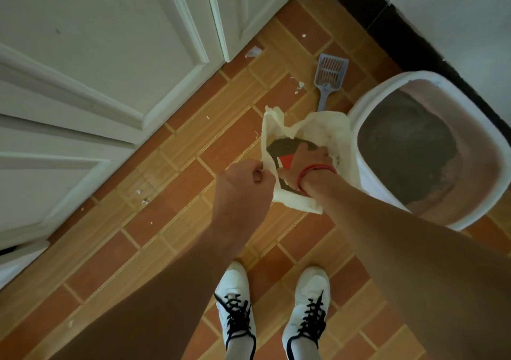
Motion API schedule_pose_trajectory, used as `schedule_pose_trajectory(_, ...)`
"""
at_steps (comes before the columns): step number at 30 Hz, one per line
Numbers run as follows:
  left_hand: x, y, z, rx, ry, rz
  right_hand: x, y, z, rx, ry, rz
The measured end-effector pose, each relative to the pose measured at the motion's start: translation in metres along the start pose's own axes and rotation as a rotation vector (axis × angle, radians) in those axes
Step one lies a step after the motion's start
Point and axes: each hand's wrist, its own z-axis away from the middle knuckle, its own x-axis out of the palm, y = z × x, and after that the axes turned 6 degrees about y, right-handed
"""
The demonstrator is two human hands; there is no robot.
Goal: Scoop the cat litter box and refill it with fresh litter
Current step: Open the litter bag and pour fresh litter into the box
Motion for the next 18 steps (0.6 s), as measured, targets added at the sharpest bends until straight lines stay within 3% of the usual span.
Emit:
schedule_pose_trajectory(8,-0.009,0.014,0.0,-0.071,-0.053,-0.089,-0.05,0.01,0.037,-0.067,-0.007,-0.185)
schedule_pose_trajectory(12,-0.012,0.031,0.001,-0.12,-0.086,-0.088,-0.079,0.017,0.066,-0.203,0.022,-0.243)
schedule_pose_trajectory(18,-0.01,0.038,-0.006,-0.175,-0.11,-0.2,-0.111,0.041,0.089,-0.451,0.362,-0.348)
